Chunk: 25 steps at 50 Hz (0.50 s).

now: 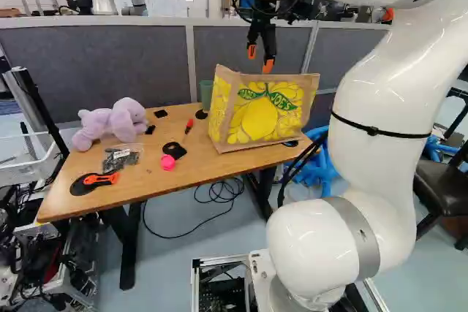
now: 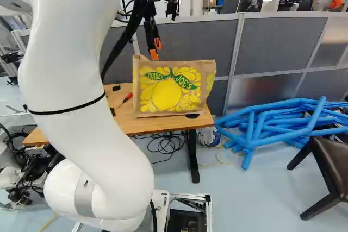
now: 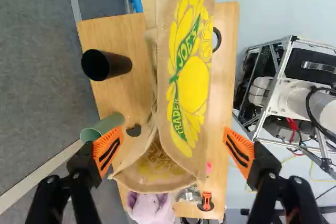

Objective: Pick up the bag on the ground and place it on the table

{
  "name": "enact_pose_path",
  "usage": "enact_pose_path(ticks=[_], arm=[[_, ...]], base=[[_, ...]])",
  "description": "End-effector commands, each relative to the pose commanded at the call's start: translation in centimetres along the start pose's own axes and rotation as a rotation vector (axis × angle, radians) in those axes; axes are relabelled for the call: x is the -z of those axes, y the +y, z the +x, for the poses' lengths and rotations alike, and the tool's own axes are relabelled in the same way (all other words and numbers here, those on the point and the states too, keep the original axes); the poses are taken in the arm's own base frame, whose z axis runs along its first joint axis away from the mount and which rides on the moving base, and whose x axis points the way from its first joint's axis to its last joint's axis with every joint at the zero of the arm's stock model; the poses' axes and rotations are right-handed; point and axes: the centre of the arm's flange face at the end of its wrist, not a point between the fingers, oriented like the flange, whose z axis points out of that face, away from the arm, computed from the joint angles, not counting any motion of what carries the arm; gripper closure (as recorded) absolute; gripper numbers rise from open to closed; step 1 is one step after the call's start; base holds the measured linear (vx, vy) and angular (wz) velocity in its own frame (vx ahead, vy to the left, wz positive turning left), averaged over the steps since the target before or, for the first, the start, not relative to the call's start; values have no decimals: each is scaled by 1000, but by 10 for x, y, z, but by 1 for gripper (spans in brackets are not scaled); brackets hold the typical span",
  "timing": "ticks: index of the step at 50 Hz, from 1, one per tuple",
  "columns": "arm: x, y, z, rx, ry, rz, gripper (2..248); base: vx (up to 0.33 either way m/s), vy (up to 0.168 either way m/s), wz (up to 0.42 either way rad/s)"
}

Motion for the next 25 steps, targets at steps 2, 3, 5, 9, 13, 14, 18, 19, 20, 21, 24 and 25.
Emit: enact_pose_path(ticks=[2,3,5,9,13,14,18,19,20,21,24,25], arm=[[3,2,0,0,0,0,3],[5,2,0,-1,0,0,3],[8,4,0,-1,0,2,3],[12,5,0,-1,1,4,3],[13,6,0,-1,1,5,3],[13,6,0,-1,1,5,3],[14,6,0,-2,1,6,3],[14,6,0,-2,1,6,3],[14,6,0,-2,1,6,3],[14,6,0,-2,1,6,3],[14,6,0,-2,1,6,3],[14,6,0,-2,1,6,3]], base=[[0,0,0],[0,0,0],[0,0,0],[0,0,0],[0,0,0],[0,0,0],[0,0,0],[0,0,0],[0,0,0],[0,0,0],[0,0,0],[0,0,0]])
